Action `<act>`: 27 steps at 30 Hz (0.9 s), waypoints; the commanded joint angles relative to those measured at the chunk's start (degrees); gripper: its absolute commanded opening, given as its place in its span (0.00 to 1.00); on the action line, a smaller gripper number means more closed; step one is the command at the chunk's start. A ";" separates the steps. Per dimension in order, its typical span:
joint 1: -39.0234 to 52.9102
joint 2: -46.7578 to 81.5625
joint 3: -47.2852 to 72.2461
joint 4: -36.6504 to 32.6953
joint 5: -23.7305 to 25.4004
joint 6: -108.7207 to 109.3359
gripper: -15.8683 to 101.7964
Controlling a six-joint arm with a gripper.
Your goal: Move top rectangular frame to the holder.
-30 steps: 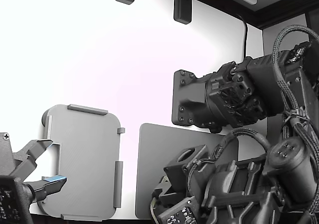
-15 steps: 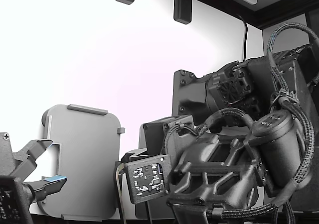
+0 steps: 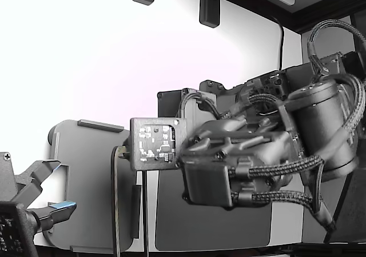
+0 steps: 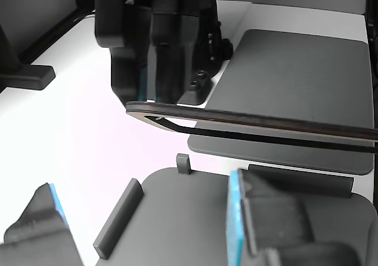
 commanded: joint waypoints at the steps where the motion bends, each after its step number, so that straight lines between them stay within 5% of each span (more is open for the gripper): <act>1: -2.90 0.88 -2.20 0.53 -0.70 0.18 0.05; 19: -9.93 -7.03 -5.45 0.53 -10.02 1.85 0.06; 27: -11.87 -9.14 -4.48 0.62 -10.55 0.62 0.06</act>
